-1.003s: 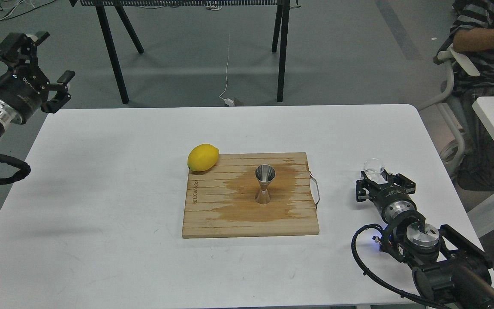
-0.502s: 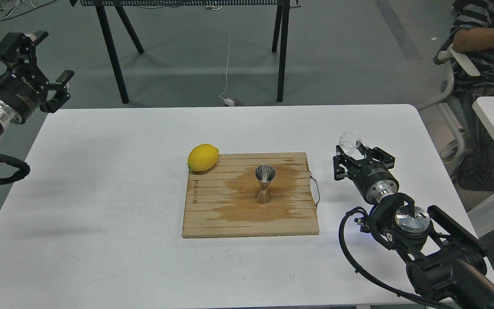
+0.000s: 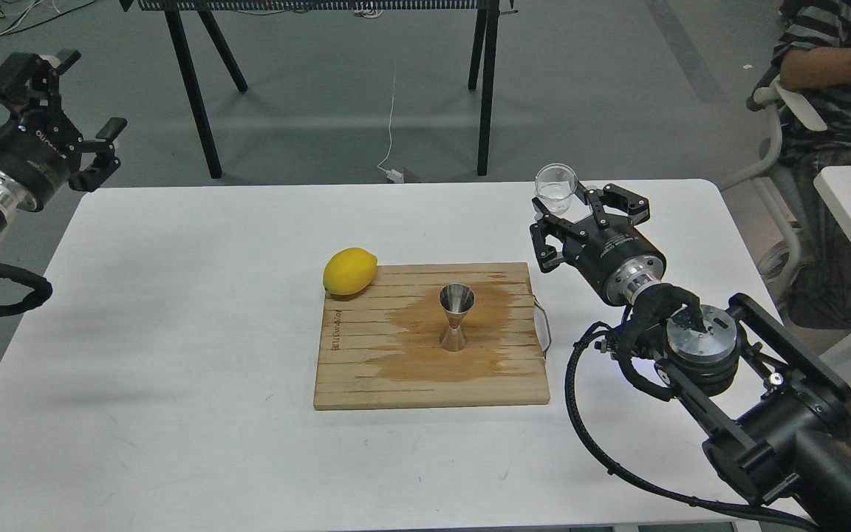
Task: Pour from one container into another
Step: 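Lift the glass cup with the right gripper toward the jigger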
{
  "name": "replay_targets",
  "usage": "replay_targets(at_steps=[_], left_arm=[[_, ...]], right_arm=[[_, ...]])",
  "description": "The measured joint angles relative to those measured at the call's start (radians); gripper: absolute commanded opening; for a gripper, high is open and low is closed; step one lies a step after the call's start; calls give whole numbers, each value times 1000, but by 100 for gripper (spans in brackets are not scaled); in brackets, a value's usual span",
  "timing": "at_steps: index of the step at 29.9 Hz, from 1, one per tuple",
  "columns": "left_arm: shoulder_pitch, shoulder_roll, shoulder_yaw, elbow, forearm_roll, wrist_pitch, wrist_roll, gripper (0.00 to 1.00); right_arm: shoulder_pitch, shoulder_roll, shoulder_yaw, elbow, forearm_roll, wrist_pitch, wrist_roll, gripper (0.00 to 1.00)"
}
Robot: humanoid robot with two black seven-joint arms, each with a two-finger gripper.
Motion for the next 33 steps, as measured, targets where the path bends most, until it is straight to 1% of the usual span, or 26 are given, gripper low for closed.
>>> replay_targets(at_steps=[15,22,33], left_arm=[[-5,3,-1,0,0,2,1,99],[-5,12,1,0,1,2,3,99],[-7,15,2,0,2,2,5,99]], right_arm=[[68,2,-153,16,-48,-68,-5,13],[104,-2,-228,10,-58,-72,-11,13],[100,-88,-246,34,-126,-71,-50,13]])
